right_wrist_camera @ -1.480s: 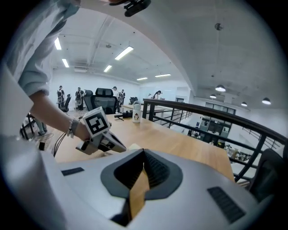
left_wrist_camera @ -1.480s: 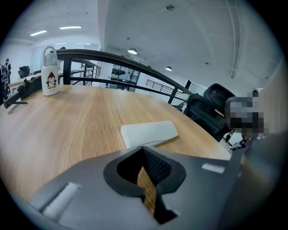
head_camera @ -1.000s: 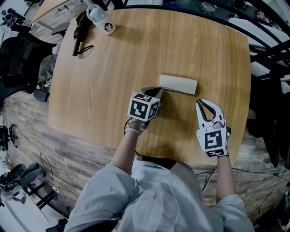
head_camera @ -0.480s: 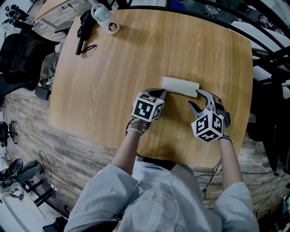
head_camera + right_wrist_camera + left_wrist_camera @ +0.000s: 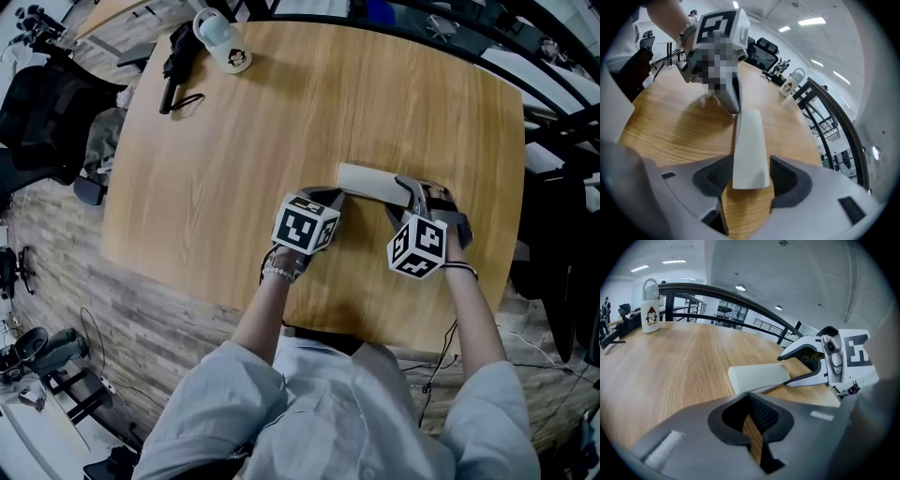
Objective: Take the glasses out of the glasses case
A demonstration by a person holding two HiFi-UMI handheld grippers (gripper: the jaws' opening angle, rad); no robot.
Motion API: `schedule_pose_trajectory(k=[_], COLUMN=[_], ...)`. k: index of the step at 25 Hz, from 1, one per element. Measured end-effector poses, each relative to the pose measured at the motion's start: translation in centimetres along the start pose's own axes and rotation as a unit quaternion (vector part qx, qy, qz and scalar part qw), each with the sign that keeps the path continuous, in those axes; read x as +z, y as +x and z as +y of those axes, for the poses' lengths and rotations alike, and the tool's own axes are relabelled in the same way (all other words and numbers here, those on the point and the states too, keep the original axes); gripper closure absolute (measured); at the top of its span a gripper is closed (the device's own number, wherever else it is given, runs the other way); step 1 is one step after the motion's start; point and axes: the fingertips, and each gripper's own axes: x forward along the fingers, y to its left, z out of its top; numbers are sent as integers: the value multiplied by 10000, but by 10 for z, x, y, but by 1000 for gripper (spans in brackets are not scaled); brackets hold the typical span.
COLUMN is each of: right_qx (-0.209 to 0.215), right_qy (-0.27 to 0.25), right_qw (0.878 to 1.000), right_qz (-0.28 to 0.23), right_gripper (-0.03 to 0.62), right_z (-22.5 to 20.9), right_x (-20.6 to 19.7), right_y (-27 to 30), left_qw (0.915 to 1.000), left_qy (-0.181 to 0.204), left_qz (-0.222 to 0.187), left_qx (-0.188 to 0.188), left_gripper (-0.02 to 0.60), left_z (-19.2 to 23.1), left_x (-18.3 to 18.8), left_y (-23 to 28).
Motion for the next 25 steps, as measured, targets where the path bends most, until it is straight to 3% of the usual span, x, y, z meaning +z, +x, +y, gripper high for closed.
schedule_pose_trajectory(k=[9,13,25], right_qx=[152,222,1017], right_qy=[-496,-420,-67], right_qw=[9985,9988,9948], right_qz=[176,82,2], right_gripper=[378,378,378], right_z=[7,4,0], right_x=[-1,0,2], right_y=[13,13,9], left_qw=[10000,10000,10000], left_qy=[-2,70,71], left_qz=[15,24,38], left_qx=[-15,-17,-52], left_gripper=[577,577,577], left_z=[-2,0,-1], left_x=[0,0,0], left_y=[0,0,0])
